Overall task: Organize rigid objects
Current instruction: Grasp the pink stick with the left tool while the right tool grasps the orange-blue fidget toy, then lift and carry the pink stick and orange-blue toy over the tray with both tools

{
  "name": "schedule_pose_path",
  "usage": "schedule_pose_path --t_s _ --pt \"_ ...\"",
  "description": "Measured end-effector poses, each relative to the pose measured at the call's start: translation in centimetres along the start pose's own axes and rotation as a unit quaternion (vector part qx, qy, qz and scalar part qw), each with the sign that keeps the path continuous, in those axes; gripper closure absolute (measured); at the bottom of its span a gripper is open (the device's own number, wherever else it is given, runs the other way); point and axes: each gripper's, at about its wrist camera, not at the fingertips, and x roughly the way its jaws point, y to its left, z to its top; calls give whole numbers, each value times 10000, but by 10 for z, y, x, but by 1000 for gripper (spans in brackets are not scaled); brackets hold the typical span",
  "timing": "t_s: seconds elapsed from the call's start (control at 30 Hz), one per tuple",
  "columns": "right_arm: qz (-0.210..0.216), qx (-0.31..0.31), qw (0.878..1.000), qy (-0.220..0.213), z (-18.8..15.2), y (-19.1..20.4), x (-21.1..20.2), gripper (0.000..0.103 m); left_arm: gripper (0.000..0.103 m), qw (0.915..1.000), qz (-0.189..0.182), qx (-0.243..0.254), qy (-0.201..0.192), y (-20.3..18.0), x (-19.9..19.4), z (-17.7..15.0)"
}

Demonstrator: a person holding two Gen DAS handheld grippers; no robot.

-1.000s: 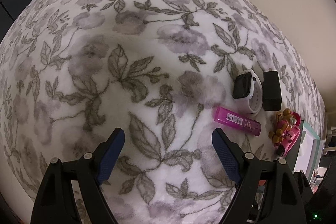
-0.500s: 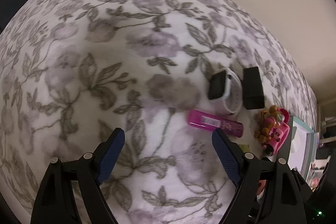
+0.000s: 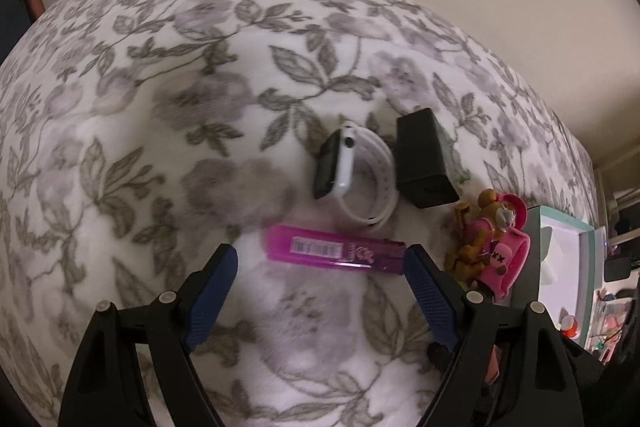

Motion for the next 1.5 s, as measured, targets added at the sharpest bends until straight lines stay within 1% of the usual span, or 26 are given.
schedule_pose_path --t_s 0.17,0.37,0.5,0.6,0.77,0.93,1.03,1.2,1.33,1.5 --pt "62 18 10000 -23 -4 0 -1 54 17 9997 141 184 -26 -10 11 1" --pt "72 11 10000 -33 -5 -3 -2 54 17 9974 517 492 -86 -26 20 4" --pt "59 7 10000 -44 -3 0 0 54 21 9947 762 684 -109 -34 24 3" --pt "25 -10 10000 -81 -5 2 -1 53 21 9946 772 690 -99 -36 25 3" --pt "-74 -34 9999 -112 -12 8 -2 53 21 9942 816 700 23 -31 17 -8" --pt "-83 67 9999 -90 -24 11 -4 53 21 9932 962 647 143 -27 6 -26" --pt "63 316 9994 -86 -32 7 -7 53 21 9923 1037 642 207 -27 2 -35" --pt "591 838 9947 -54 -48 -4 -15 54 21 9916 1118 565 308 -23 -9 -53" --pt "934 1176 9886 -55 -58 -12 -22 54 21 9935 1020 419 291 -21 -25 -67" --pt "1151 1483 9822 -29 -69 -18 -28 54 21 9943 976 391 188 -25 -42 -85"
